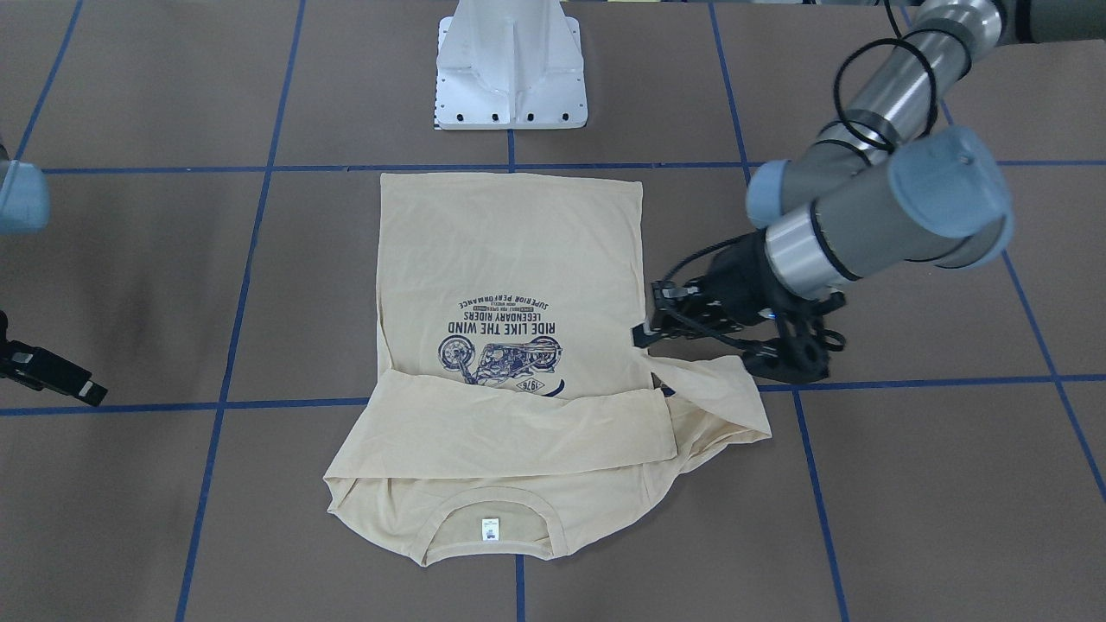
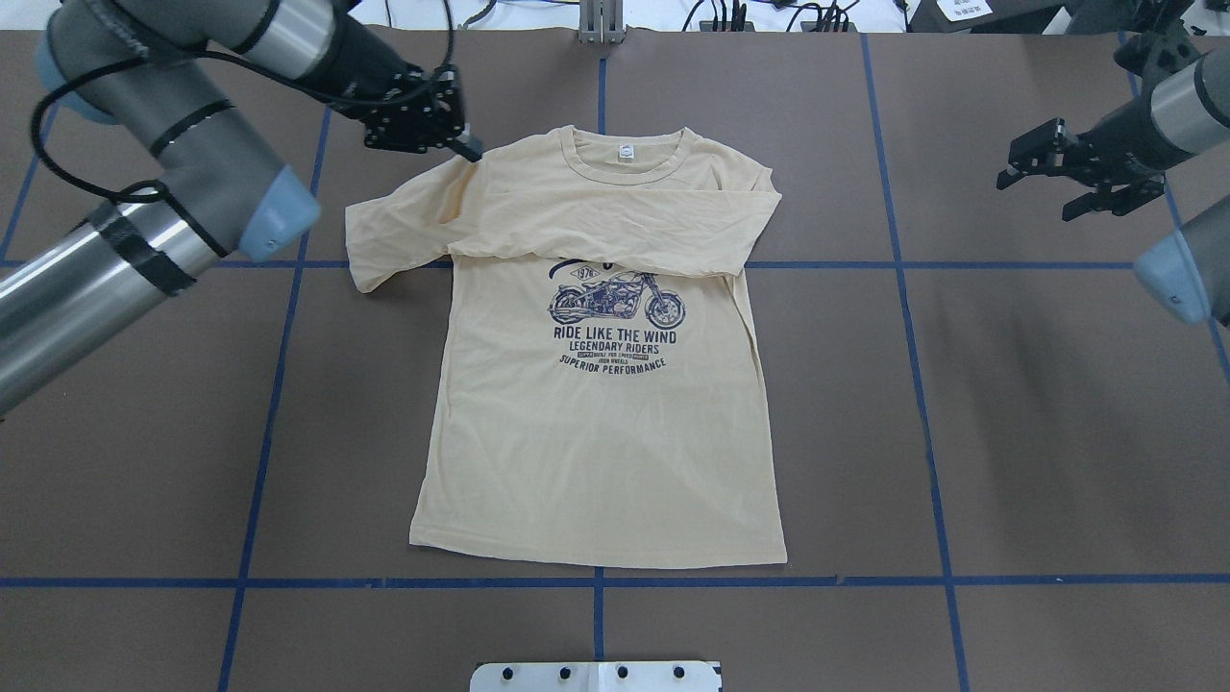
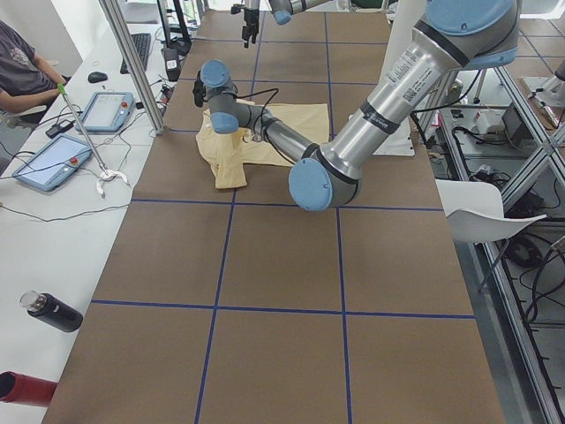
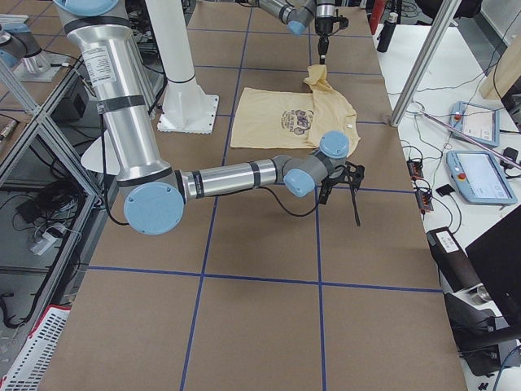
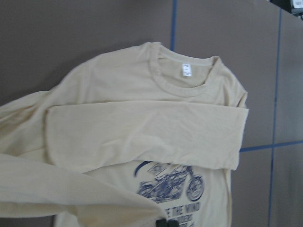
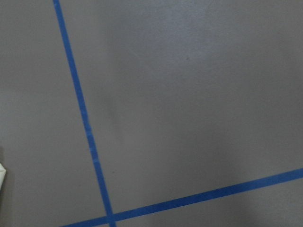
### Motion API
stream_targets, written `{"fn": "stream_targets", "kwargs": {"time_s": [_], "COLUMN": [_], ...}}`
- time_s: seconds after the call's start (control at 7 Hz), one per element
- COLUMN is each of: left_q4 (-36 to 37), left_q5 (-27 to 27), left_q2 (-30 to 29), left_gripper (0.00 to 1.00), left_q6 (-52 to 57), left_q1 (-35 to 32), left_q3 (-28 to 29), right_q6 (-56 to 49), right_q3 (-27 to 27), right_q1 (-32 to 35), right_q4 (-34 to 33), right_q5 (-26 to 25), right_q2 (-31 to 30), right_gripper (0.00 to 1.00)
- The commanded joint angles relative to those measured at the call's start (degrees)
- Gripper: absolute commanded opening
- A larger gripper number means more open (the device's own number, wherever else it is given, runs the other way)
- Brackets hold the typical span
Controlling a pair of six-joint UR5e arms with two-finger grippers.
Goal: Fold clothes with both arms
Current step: 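Fold the other sleeve over the chest with the left gripper while the right withdraws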
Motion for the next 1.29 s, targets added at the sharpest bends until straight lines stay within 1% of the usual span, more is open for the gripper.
{"fn": "stream_targets", "kwargs": {"time_s": [0.0,0.14,0.29,0.43,0.57,0.71,0.86,1.14], "left_q4": [-0.3,-0.4,-2.1,-4.0,-4.3,-4.3,-4.4,-6.2], "left_q5": [12.6,17.5,22.5,26.0,29.2,32.2,32.7,37.5], "left_q2": [-10.3,-14.4,-16.6,-16.8,-18.2,-20.6,-20.8,-22.0], "left_gripper": [0.00,0.00,0.00,0.00,0.00,0.00,0.00,0.01], "left_q6": [-7.8,-9.1,-9.2,-9.3,-9.3,-9.4,-9.8,-13.0], "left_q1": [6.6,8.8,11.7,14.0,16.2,17.4,18.3,21.4], "left_q3": [5.4,9.4,12.6,13.9,15.8,19.6,20.1,22.7], "right_q6": [-3.2,-4.2,-5.6,-5.7,-5.7,-5.4,-5.2,-4.7], "right_q3": [-0.9,-1.7,-2.1,-2.2,-2.2,-2.2,-2.2,-2.2], "right_q1": [1.3,1.4,1.7,1.7,1.7,1.7,1.6,1.6], "right_q4": [0.0,0.0,0.0,0.0,0.0,0.0,0.0,0.0], "right_q5": [-0.1,-0.3,-0.4,-0.4,-0.4,-0.4,-0.4,-0.2], "right_q2": [-1.7,-1.7,-1.6,-1.6,-1.5,-1.5,-1.6,-1.4], "right_gripper": [0.99,0.99,0.99,0.99,0.99,0.99,0.99,0.99]}}
